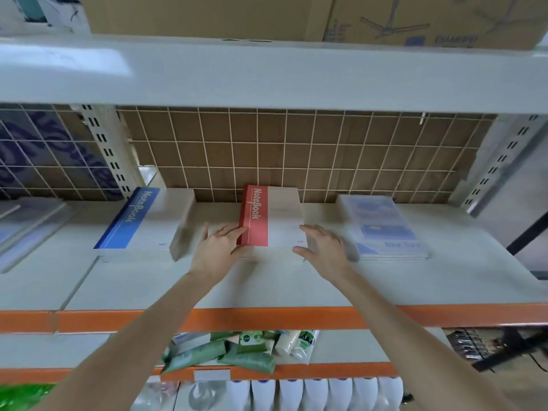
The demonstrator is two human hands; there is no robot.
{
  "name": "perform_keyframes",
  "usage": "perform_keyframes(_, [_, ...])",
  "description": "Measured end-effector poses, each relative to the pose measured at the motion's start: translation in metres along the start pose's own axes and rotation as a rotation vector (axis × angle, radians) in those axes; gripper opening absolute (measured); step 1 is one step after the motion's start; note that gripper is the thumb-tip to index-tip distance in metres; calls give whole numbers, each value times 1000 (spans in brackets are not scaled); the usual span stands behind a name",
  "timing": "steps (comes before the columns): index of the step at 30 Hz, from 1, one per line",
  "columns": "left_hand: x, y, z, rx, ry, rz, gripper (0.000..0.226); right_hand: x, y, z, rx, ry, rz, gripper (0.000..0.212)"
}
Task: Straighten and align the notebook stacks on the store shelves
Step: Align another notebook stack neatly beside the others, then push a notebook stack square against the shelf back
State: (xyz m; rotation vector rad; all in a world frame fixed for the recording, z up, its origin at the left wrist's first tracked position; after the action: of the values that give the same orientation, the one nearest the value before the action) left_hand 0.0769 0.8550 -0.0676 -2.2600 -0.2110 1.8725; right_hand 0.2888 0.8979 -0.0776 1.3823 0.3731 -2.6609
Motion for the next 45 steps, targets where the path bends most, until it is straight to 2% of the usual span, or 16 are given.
perform_keyframes(8, [-2,-2,1,7,-25,45,51,2,-2,-3,4,29,-13,57])
perform_keyframes(14, [-9,7,2,-29,-11,-129,45,0,-3,-7,0,34,-44,55])
perform_keyframes(19, [-6,7,0,-83,31,-94,45,1,-4,-6,11,31,-29,55])
perform_keyframes(22, [-1,17,-1,-92,-4,-43,67,1,0,1,-13,66,-4,71])
perform_keyframes(24, [-1,29,7,-168,-6,-27,84,0,4,12,-58,83,-29,79])
perform_keyframes(27, [-4,56,24,-248,-49,-29,115,3,11,41,-202,95,-59,79])
perform_keyframes(29, [-8,80,43,-296,-98,-10,126,16,18,68,-314,111,-46,79])
perform_keyframes(31, [-15,101,61,-353,-123,-2,119,32,25,93,-374,89,2,79])
perform_keyframes(34, [-34,139,99,-463,-164,-52,82,68,37,140,-485,115,65,78])
perform_keyframes(35, [-41,153,113,-494,-160,-77,77,80,42,158,-515,115,88,78])
perform_keyframes(40, [-82,218,199,-651,-149,-174,74,141,58,249,-641,105,190,79])
perform_keyframes(45, [-118,268,300,-706,-135,-233,73,204,65,346,-682,32,205,79])
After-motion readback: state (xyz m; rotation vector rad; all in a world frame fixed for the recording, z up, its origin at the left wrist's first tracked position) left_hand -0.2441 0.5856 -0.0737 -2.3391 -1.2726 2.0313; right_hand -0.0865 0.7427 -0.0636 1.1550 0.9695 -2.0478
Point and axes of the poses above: each hand's wrist, its own y-axis away from the middle knuckle, its own x-axis out of the palm, z = x × y, the point moved 7 cm from there along -y, towards the middle knuckle, and after that the axes turned 6 degrees about -z, right-handed, at the moved point
